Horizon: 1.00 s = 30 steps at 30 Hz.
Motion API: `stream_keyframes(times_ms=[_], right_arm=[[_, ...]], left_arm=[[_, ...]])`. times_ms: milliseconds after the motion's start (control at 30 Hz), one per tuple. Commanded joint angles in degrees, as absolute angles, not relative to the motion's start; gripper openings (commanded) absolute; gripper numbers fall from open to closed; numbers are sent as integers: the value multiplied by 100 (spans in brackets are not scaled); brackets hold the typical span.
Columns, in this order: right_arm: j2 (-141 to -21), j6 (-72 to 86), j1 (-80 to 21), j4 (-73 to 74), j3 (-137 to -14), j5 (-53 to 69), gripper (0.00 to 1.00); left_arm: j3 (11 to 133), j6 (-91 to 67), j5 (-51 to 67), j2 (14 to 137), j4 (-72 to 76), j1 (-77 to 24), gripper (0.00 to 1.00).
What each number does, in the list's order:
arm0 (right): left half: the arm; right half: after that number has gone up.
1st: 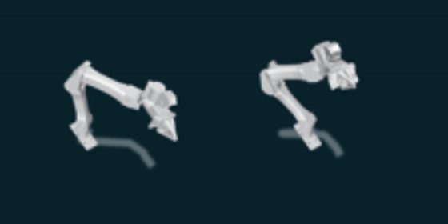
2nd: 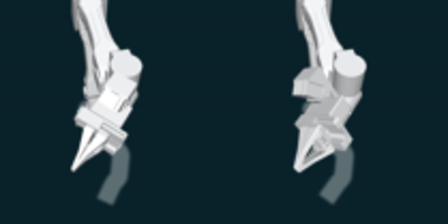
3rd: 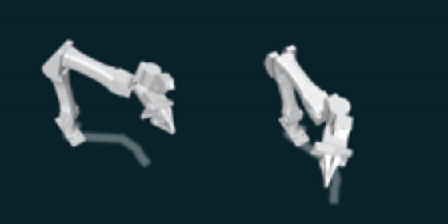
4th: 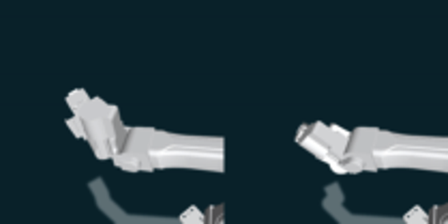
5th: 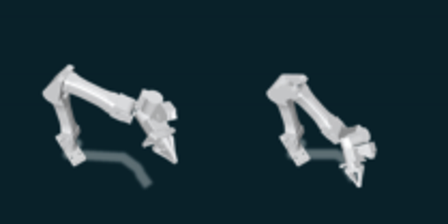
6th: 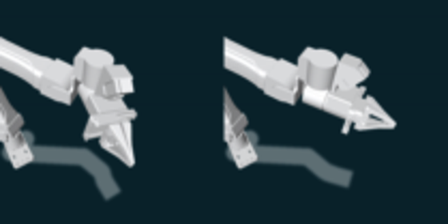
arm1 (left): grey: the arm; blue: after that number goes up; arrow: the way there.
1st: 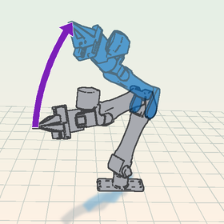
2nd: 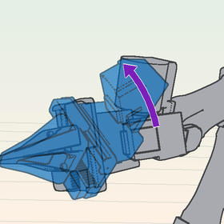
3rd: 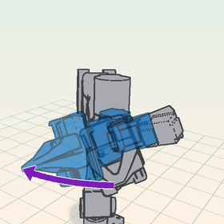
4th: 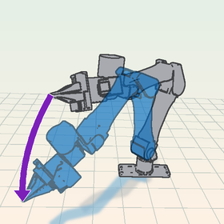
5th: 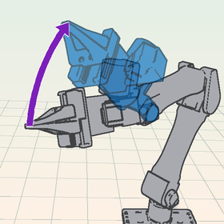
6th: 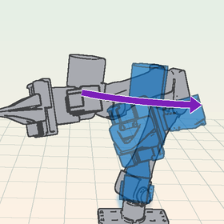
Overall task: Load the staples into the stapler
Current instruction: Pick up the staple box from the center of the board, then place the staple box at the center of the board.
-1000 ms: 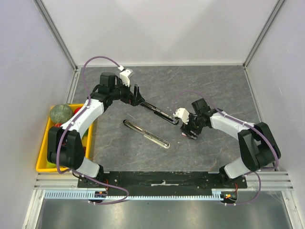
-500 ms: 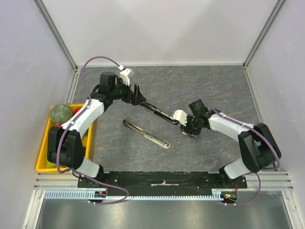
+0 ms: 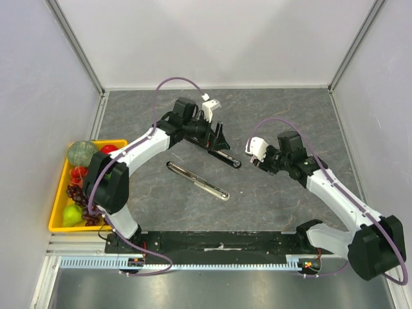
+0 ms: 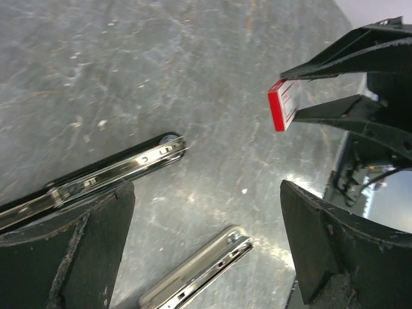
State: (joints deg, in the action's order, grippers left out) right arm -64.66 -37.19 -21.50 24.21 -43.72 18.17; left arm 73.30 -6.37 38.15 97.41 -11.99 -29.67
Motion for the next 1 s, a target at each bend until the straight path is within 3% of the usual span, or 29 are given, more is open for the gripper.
stream_keyframes(times_ms=[0,500,967], right_arm=[[-6109,-3814,-2145,1996,-4236,2136,38],[-5449,-3735,-2153,1459,-4025,2338,38],[-5273,-3727,-2153,1406,-3955,2329,38]], left_arm=[[7839,-1309,4411,10159,-1265,-3093,99],[8850,-2039,4939,11188,-1283,-3691,98],[8956,-1995,4887,11294,-1275,-3727,97]])
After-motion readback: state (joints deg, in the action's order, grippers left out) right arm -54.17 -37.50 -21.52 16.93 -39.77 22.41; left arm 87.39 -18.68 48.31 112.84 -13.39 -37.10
